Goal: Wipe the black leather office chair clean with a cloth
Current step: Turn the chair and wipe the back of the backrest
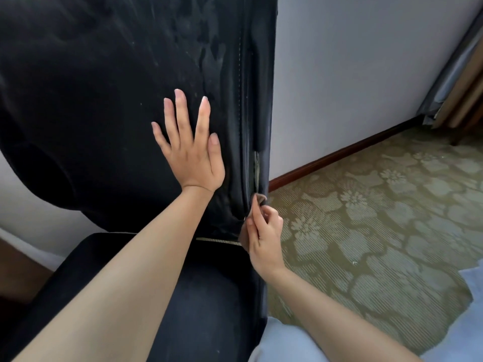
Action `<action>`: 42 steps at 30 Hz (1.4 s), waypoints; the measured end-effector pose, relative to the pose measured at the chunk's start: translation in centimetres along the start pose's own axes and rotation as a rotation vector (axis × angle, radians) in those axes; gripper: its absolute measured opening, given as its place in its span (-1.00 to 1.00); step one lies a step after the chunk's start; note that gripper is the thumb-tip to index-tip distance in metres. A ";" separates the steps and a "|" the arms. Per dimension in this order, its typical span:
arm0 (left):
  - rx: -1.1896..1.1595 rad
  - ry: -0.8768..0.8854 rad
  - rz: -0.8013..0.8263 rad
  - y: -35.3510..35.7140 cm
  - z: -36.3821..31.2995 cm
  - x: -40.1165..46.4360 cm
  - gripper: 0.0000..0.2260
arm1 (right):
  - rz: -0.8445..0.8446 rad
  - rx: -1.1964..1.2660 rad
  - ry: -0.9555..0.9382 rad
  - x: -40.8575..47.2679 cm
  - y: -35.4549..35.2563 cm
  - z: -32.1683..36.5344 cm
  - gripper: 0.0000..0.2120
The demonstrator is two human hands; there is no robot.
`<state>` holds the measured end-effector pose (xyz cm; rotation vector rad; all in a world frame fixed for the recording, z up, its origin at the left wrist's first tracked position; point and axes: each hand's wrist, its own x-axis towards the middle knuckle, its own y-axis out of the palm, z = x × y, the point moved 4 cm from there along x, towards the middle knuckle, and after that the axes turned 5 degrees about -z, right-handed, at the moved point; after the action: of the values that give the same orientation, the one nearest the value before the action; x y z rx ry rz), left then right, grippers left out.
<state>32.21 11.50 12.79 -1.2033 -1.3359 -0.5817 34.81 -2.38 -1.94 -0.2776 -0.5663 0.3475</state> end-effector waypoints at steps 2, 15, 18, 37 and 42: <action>0.002 -0.005 0.004 0.0 0.0 0.0 -0.49 | 0.069 0.100 0.166 -0.3 0.3 -0.2 -0.60; 0.015 -0.004 0.073 -0.7 0.0 -0.1 -0.52 | 0.068 0.488 0.825 0.3 -0.1 2.8 -0.69; 0.015 -0.011 0.120 -1.3 -0.1 -0.2 -0.54 | -0.023 0.564 0.855 0.5 -0.2 5.0 -0.66; -0.091 -0.136 0.439 -3.7 -1.5 -0.5 -0.53 | -0.175 0.829 1.309 1.3 0.2 6.5 -0.62; -0.162 -0.127 0.523 -3.1 -0.8 -0.3 -0.51 | -0.269 0.873 1.440 0.1 1.7 3.9 -0.59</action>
<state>29.75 9.65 13.69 -1.6712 -1.0278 -0.2415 32.27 -0.23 0.70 0.4110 0.9688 0.0441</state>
